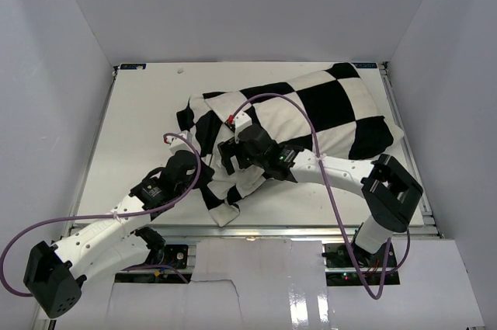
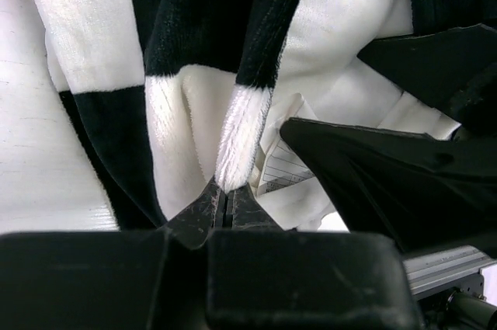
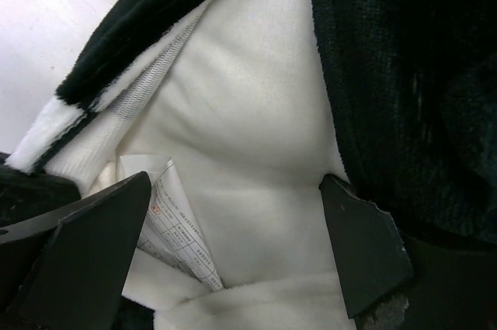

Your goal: Remove the pillowcase from the pillow

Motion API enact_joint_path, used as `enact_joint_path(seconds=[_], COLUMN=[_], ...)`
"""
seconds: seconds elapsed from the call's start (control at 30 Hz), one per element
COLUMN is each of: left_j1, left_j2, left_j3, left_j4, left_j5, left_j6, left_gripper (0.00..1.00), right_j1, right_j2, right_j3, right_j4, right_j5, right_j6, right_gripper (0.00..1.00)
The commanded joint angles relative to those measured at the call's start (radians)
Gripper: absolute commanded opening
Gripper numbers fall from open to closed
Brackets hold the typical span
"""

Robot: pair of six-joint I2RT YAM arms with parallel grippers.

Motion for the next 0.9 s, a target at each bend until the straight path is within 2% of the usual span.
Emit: enact_joint_path(seconds=[0.0,0.13,0.27,0.37,0.4,0.5,0.7,0.87], left_j1=[0.006,0.006,0.006,0.006,0.008,0.008,0.008,0.008], left_j2=[-0.014,-0.026,-0.040,-0.044,-0.043,-0.041,-0.015,-0.006], left_j3=[-0.011,-0.022,-0.046,-0.054,-0.052,-0.043,-0.028,-0.034], left_j4=[-0.061,-0.074,-0.074,-0.078,-0.080,-0.080,-0.074,-0.057], left_j5=[-0.061,-0.053,-0.055,-0.073,-0.078,-0.087,-0.096,-0.099], left_j6=[0.014,-0.003,-0.017,-0.021,-0.024,-0.030,-0.021,-0.013], left_gripper=[0.00,0.00,0.00,0.00,0.00,0.00,0.00,0.00], right_j1=[-0.027,-0.048,-0.087,-0.119,-0.145,-0.198,-0.333,-0.378], right_j2=[0.064,0.172,0.238,0.258,0.249,0.206,-0.049,-0.143], right_j3=[0.002,0.040,0.060,0.083,0.091,0.106,0.108,0.149], right_j4=[-0.015,-0.066,-0.058,-0.050,-0.050,-0.049,-0.050,-0.090], right_j5=[0.133,0.196,0.178,0.147,0.138,0.097,-0.031,0.031], right_j6=[-0.014,0.042,0.102,0.107,0.107,0.079,0.024,-0.028], right_gripper=[0.96,0.91,0.65,0.32,0.08,0.08,0.08,0.08])
